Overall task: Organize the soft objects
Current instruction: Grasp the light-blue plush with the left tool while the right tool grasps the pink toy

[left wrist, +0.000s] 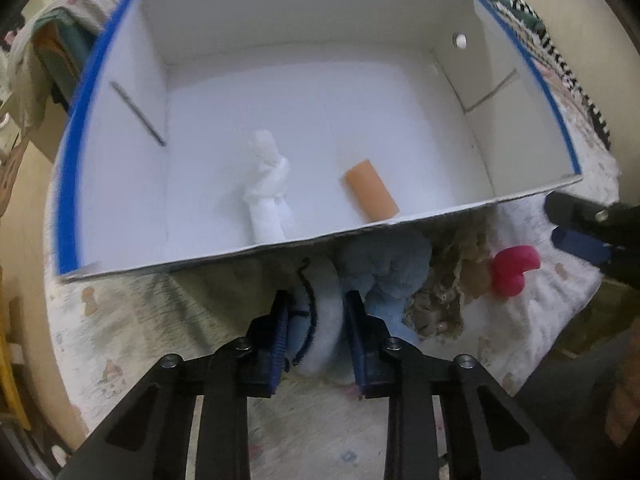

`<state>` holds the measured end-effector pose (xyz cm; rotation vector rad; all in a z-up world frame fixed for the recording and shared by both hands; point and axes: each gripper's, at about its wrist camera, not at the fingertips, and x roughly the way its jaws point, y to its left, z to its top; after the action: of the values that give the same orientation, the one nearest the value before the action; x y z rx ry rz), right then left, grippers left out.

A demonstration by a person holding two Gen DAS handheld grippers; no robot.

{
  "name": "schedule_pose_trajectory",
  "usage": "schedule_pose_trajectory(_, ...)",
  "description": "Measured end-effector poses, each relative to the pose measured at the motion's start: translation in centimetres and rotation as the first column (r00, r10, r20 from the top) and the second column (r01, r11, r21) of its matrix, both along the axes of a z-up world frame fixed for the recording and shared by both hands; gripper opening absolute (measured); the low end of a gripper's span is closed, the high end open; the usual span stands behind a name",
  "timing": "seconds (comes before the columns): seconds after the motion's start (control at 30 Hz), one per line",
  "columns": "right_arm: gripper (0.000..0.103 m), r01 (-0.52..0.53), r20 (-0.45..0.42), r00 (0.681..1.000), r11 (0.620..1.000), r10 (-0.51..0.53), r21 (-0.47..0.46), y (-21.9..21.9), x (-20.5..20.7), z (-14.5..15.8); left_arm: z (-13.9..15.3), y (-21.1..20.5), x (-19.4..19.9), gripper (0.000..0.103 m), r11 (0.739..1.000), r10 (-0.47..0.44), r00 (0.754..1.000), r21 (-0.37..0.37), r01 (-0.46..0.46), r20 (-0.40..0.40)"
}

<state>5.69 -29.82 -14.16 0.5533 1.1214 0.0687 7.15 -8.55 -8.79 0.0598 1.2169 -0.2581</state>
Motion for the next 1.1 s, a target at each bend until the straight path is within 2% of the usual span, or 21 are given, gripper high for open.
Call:
schedule_pose_trajectory(0.1, 0.075, 0.001, -0.010, 1.000, 1.000, -0.001, 0.007, -0.1, 0.1, -0.2, 1.9, 1.6, -0.8, 0.024, 0.998, 0.020, 1.000, -0.060, -0.019, 0.018)
schedule_pose_trajectory(0.2, 0.075, 0.002, -0.023, 1.000, 1.000, -0.001, 0.024, -0.1, 0.1, -0.5, 4.3, 4.2, -2.0, 0.024, 0.993, 0.057, 0.996, -0.108, -0.049, 0.073)
schedule_pose_trajectory(0.27, 0.075, 0.012, -0.034, 0.999, 1.000, -0.011, 0.029, -0.5, 0.0, -0.7, 5.3, 6.4, -2.4, 0.024, 0.991, 0.092, 0.989, -0.106, -0.080, 0.115)
schedule_pose_trajectory(0.5, 0.075, 0.085, -0.163, 0.983, 0.996, -0.088, -0.027, -2.3, 0.2, -3.4, 5.6, 11.3, -3.4, 0.024, 0.976, 0.201, 0.973, -0.113, -0.188, 0.111)
schedule_pose_trajectory(0.53, 0.074, 0.083, -0.184, 0.979, 0.995, -0.090, -0.046, -2.2, 0.4, -4.0, 5.4, 11.8, -3.4, 0.024, 0.973, 0.213, 0.972, -0.116, -0.201, 0.103)
schedule_pose_trajectory(0.6, 0.054, 0.071, -0.213, 0.973, 0.994, -0.089, -0.088, -1.9, 0.9, -4.8, 5.3, 12.2, -3.5, 0.023, 0.972, 0.219, 0.971, -0.113, -0.208, 0.096)
schedule_pose_trajectory(0.63, 0.050, 0.057, -0.226, 0.971, 0.992, -0.081, -0.111, -1.6, 1.2, -5.2, 5.3, 12.4, -3.5, 0.023, 0.972, 0.220, 0.971, -0.109, -0.209, 0.096)
schedule_pose_trajectory(0.73, 0.049, 0.014, -0.255, 0.966, 0.989, -0.052, -0.148, -0.6, 1.7, -6.0, 5.1, 12.2, -3.6, 0.023, 0.974, 0.214, 0.972, -0.096, -0.205, 0.097)
schedule_pose_trajectory(0.9, 0.048, -0.015, -0.223, 0.975, 0.983, -0.027, -0.186, 0.3, 1.3, -5.2, 5.2, 11.7, -4.3, 0.022, 0.978, 0.199, 0.975, -0.087, -0.191, 0.100)
schedule_pose_trajectory(1.1, 0.048, -0.026, -0.149, 0.989, 0.993, 0.008, -0.117, 1.3, -1.5, -2.7, 5.7, 10.8, -6.3, 0.022, 0.979, 0.196, 0.973, -0.084, -0.187, 0.118)
